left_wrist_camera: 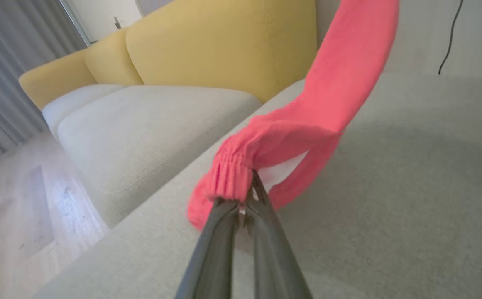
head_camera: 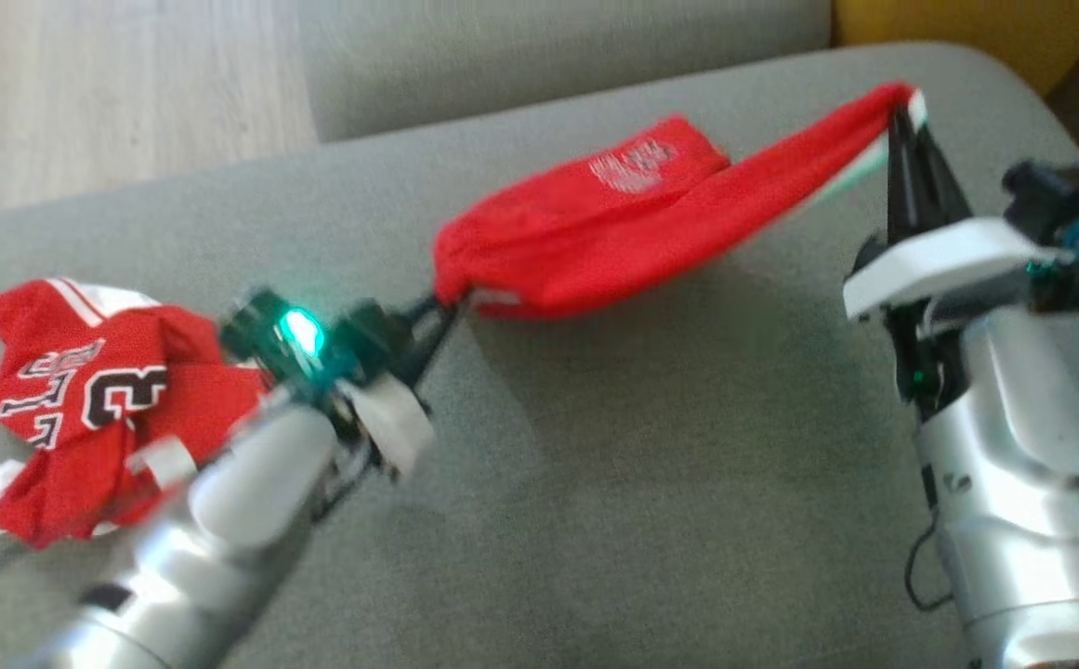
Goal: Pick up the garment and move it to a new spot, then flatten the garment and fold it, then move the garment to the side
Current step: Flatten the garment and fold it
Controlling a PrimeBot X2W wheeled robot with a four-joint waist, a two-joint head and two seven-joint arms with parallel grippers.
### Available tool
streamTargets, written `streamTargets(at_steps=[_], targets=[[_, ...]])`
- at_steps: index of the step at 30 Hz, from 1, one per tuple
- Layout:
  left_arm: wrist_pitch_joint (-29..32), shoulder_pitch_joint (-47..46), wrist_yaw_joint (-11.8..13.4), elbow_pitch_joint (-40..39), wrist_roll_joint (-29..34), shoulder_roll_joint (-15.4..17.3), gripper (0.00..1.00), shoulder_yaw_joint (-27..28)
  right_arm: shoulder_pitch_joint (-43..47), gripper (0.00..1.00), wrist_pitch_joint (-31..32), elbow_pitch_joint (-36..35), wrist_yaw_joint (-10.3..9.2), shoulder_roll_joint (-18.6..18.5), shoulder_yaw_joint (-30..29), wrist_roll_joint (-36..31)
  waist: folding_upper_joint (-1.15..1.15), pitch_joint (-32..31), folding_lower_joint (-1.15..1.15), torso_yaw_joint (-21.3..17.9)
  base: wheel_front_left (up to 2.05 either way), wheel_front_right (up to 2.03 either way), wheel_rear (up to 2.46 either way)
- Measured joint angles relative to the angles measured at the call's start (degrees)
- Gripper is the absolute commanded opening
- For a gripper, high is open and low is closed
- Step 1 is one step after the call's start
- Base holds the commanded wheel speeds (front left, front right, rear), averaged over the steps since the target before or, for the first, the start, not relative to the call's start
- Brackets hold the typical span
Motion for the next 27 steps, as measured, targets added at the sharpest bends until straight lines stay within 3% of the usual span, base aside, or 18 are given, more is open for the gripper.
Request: streamTargets(at_steps=[6,12,27], targets=[[6.2,-8.9,-0.4,-5.0,-6.7,3.7,0.00,0.2,-3.6,0.00,5.7,-8.9,0.00,-0.4,1.9,1.7,0.00,-3.8,0.00,1.0,0.00,0.00,0.00],[10.4,-16.0,-0.4,-9.2,-13.7,7.5,0.00,0.0,-8.0,0.00,7.0,-12.4,0.00,-0.9,1.9,2.9,0.00,-5.7,0.00,2.4,0.00,0.00,0.00],[12.7,-11.7,0.2,-19.8,-20.7,11.8,0.00,0.6,-3.3,0.00,9.3,-16.0,0.00,-1.8,-0.3,1.3,0.00,-7.7,0.00,3.8,0.00,0.00,0.00]])
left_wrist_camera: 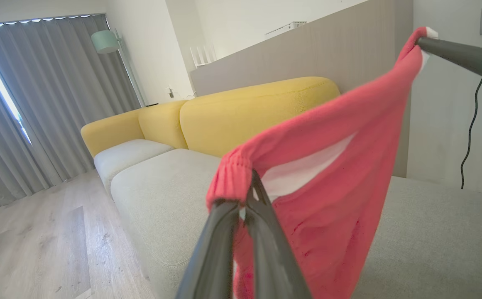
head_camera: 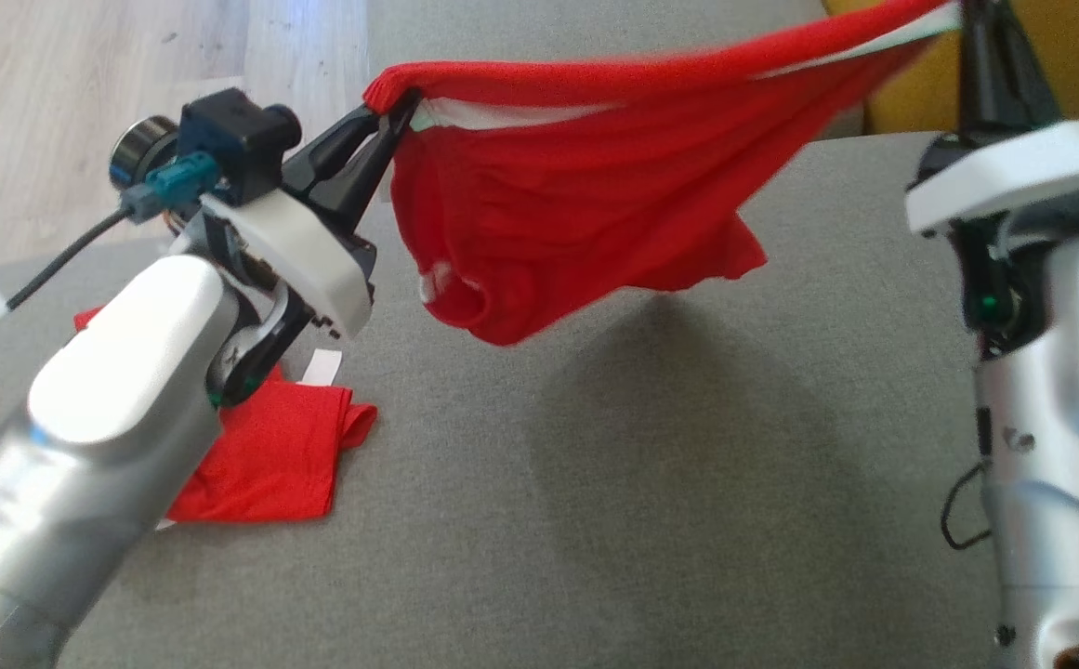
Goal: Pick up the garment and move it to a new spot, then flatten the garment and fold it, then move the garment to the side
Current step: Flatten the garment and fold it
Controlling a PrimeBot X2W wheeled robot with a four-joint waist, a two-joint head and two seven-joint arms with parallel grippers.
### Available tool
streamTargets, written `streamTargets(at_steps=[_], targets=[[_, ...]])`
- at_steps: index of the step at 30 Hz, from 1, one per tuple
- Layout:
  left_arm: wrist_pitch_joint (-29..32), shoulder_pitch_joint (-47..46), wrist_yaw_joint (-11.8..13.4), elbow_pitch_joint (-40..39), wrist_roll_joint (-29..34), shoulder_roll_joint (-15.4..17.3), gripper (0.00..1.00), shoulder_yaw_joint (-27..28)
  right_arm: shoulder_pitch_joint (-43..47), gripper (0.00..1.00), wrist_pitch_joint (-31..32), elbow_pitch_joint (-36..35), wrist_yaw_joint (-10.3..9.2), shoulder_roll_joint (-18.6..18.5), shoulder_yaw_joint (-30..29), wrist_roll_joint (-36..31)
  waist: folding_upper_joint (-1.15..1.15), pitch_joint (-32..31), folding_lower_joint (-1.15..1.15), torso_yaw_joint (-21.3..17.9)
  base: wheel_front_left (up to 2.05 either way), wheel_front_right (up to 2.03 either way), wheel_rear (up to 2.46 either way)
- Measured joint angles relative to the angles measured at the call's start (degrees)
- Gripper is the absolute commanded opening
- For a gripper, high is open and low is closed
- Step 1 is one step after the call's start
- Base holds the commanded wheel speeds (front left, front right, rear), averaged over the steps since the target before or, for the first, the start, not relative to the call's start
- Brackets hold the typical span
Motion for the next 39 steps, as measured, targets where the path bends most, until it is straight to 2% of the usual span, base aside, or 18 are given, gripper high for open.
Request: streamTargets(at_steps=[2,6,11,17,22,27,30,35,39], targets=[[1.8,1.1,2.0,-4.9,-0.2,2.1,0.00,0.1,2.4,0.00,2.9,-3.5,0.00,0.1,-3.2,-2.1,0.00,0.9,0.00,0.1,0.00,0.00,0.00],[4.2,0.2,2.5,-7.2,-0.3,2.7,0.00,0.7,2.0,0.00,6.7,-4.4,0.00,0.3,-5.0,-4.5,0.00,2.9,0.00,-0.2,0.00,0.00,0.00],[7.4,-7.7,2.0,-3.9,-0.4,2.8,0.00,1.1,-7.1,0.00,8.6,0.7,0.00,0.5,-4.0,-6.4,0.00,7.9,0.01,-1.0,0.00,0.00,0.00],[5.4,-22.7,0.9,6.4,2.6,0.7,0.00,2.6,-27.3,0.00,1.7,13.0,0.00,0.5,-4.1,-7.7,0.00,16.3,0.02,-2.1,0.00,0.00,0.00],[-1.5,-30.0,0.3,14.1,5.6,-2.9,0.00,2.9,-34.5,0.00,-6.6,23.6,0.00,0.5,-7.3,-10.1,0.00,22.2,0.03,-2.8,0.00,0.00,0.00],[-6.8,-28.2,-0.2,19.5,5.6,-6.4,0.00,0.2,-32.5,0.00,-9.7,34.6,0.00,0.3,-7.5,-12.2,0.00,24.7,0.03,-2.8,0.00,0.00,0.00],[-8.6,-24.5,-0.6,20.5,4.9,-7.3,0.00,-3.1,-30.3,0.00,-10.2,39.6,0.00,-0.9,-7.0,-13.5,0.00,24.6,0.00,-2.4,0.00,0.00,0.00],[-9.8,-16.2,-0.6,17.9,0.7,-6.9,0.00,-11.8,-26.6,0.00,-8.1,46.8,0.00,-3.8,-5.3,-14.6,0.00,23.4,0.00,-2.1,0.00,0.00,0.00],[-10.2,-12.2,-0.6,15.5,-1.5,-5.5,0.00,-16.1,-24.6,0.00,-6.1,50.0,0.00,-5.1,-3.1,-14.5,0.00,22.0,0.00,-2.0,0.00,0.00,0.00]])
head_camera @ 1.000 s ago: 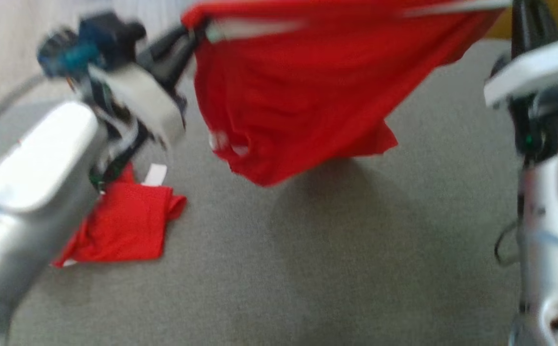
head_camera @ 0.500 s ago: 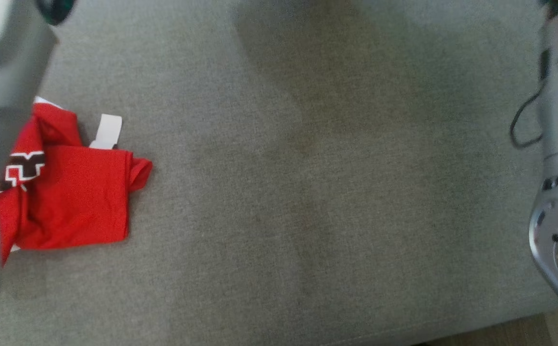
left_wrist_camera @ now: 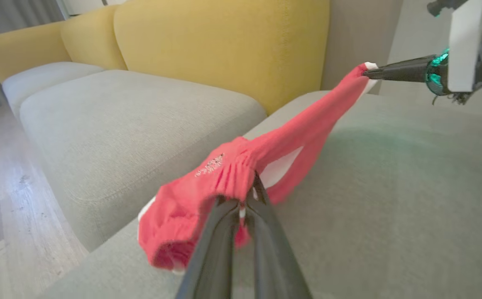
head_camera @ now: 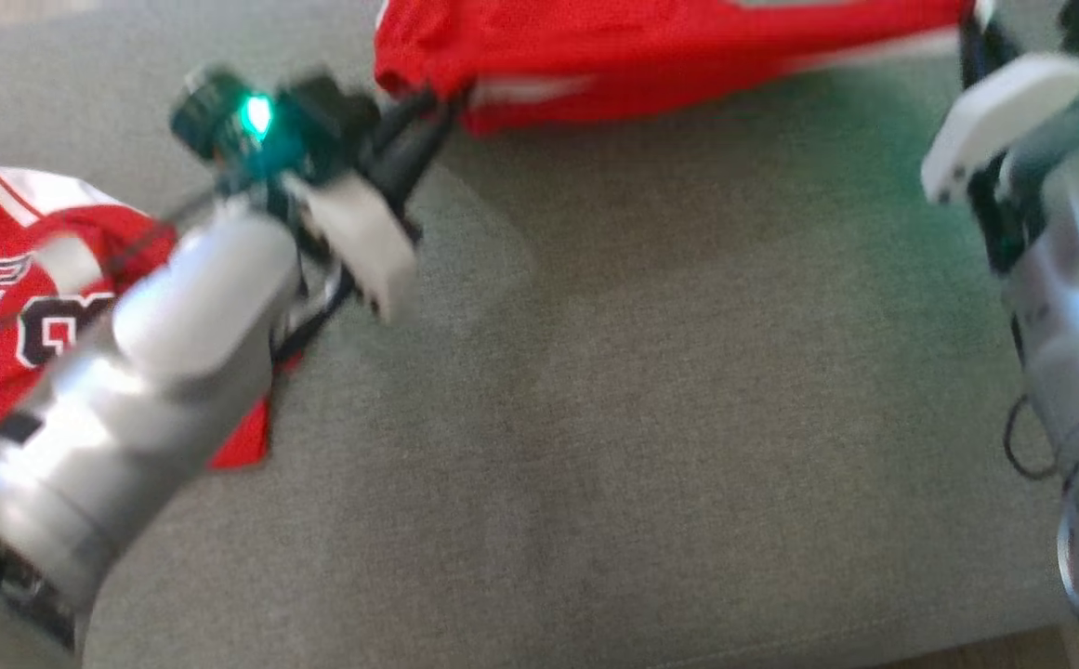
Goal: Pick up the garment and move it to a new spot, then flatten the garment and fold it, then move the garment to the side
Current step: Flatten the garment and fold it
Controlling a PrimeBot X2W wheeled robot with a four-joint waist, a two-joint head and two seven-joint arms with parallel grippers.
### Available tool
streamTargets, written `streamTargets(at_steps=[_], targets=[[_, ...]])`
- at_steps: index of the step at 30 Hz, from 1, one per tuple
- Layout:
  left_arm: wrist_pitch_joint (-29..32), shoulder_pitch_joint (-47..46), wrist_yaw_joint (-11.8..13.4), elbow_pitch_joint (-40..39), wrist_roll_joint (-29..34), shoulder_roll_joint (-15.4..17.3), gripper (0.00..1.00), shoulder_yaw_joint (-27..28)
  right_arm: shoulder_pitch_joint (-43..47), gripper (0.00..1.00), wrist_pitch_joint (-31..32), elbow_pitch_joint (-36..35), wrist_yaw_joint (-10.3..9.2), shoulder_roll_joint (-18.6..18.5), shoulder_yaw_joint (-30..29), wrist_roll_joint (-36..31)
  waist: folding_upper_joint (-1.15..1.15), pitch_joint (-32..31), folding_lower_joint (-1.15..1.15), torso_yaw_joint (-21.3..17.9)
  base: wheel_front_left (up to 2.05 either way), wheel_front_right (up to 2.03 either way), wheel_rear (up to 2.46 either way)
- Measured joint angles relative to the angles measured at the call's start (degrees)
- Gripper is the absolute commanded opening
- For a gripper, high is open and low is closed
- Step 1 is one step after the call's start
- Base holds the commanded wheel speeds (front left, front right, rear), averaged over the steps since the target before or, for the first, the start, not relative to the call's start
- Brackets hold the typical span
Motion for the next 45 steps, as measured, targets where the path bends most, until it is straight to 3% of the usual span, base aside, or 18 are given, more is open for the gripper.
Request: streamTargets(at_steps=[5,13,18,27,33,45], targets=[[-0.8,5.0,0.0,-3.3,-1.7,2.4,0.00,-5.2,4.2,0.00,3.8,2.2,0.00,-1.4,3.9,2.2,0.00,-3.3,0.00,0.2,0.00,0.00,0.00],[-1.7,13.7,0.1,-7.3,-3.1,3.7,0.00,-7.4,12.1,0.00,9.3,2.8,0.01,-2.9,9.9,8.6,0.00,-9.7,-0.01,0.1,0.00,0.00,0.00],[-1.6,18.0,1.4,-11.2,-3.2,4.0,0.00,-8.4,17.1,0.00,11.1,1.2,0.01,-4.4,13.0,13.4,0.00,-13.4,-0.01,0.1,0.00,0.00,0.00],[0.5,25.6,5.2,-19.4,-4.6,5.6,0.00,-8.9,25.8,0.00,14.9,-7.5,0.01,-7.6,17.2,21.9,0.00,-18.2,-0.01,-0.5,0.00,0.00,0.00],[1.9,27.5,7.7,-24.3,-4.7,5.7,0.00,-9.1,29.9,0.00,15.9,-16.5,0.01,-10.9,17.1,25.0,0.00,-18.1,0.00,-0.9,0.00,0.00,0.00],[2.5,24.2,8.6,-24.1,-5.2,5.4,0.00,-7.7,29.9,0.00,19.8,-29.9,0.01,-11.9,10.5,20.0,0.00,-12.4,0.01,2.2,0.00,0.00,0.00]])
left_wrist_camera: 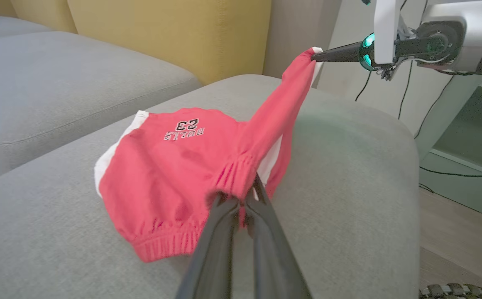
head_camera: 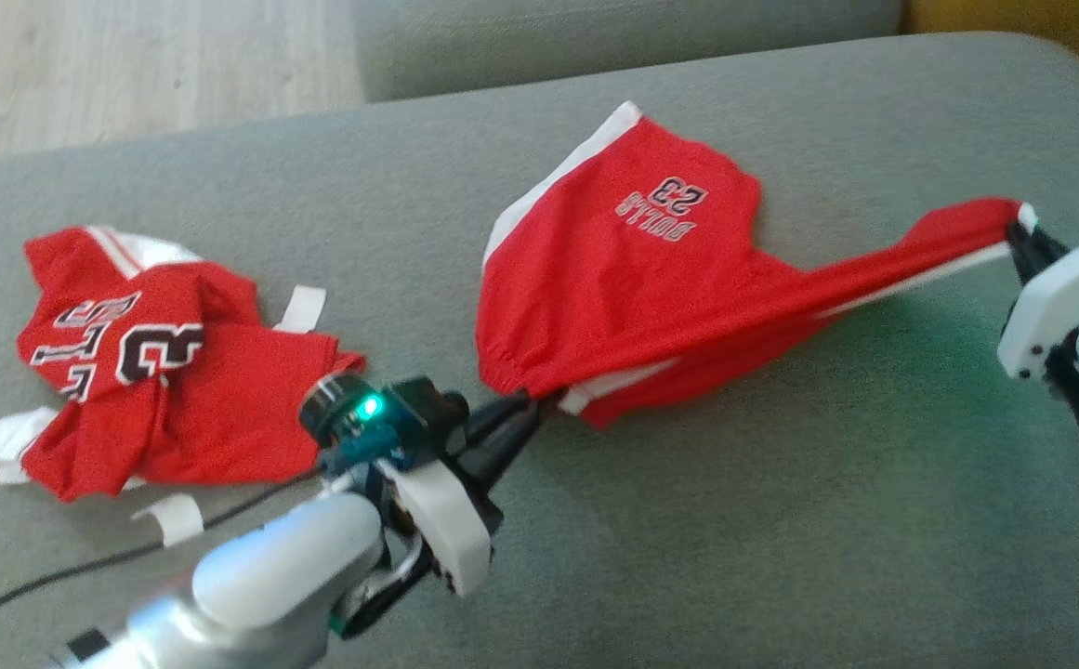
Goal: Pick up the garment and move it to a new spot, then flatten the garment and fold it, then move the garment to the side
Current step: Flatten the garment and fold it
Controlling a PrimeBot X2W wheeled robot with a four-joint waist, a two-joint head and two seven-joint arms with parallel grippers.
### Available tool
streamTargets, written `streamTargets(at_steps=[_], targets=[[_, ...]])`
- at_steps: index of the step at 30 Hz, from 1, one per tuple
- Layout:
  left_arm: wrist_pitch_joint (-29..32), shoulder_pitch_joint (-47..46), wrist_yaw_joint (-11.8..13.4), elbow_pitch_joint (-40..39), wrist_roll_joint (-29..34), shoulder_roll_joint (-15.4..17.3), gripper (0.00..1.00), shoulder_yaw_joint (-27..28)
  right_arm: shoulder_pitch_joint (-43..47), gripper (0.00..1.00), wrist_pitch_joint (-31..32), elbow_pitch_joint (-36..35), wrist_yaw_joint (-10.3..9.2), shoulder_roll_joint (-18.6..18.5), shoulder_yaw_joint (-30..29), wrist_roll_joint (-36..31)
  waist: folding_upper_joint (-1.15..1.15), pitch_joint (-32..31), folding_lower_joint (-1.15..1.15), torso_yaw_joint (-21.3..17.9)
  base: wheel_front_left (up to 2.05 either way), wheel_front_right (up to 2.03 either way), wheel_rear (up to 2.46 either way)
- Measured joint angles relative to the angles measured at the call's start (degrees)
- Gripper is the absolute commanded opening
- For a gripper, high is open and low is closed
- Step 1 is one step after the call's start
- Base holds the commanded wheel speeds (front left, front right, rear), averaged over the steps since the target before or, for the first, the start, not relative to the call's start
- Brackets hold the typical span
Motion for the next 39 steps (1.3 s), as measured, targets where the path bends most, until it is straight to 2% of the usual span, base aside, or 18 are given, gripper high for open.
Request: streamTargets(at_steps=[9,17,25,32,39], targets=[[0.4,-3.6,-1.6,3.8,-0.8,-1.4,0.00,1.1,-6.4,0.00,3.6,-2.9,0.00,1.6,-1.8,-6.7,0.00,3.9,0.00,5.2,0.00,0.00,0.00],[0.5,-6.6,-3.6,7.2,-2.1,-3.8,0.00,2.1,-13.2,0.00,4.6,-0.1,0.00,3.0,-1.0,-10.5,0.00,7.8,0.00,10.0,0.00,0.00,0.00],[0.4,-11.1,-5.2,11.1,-2.0,-7.6,0.00,2.4,-22.0,0.00,4.9,6.5,0.00,3.1,-1.0,-13.3,0.00,12.4,0.00,14.4,0.00,0.00,0.00],[0.1,-13.6,-6.4,14.7,-1.4,-10.2,0.00,2.3,-25.7,0.00,1.9,13.3,0.00,3.2,-1.0,-15.9,0.00,15.5,0.00,17.6,0.00,0.00,0.00],[-0.9,-14.0,-7.1,17.3,-1.4,-12.0,0.00,1.2,-28.0,0.00,-1.6,18.7,0.00,4.0,-1.7,-16.5,0.00,16.9,-0.01,19.2,0.00,0.00,0.00]])
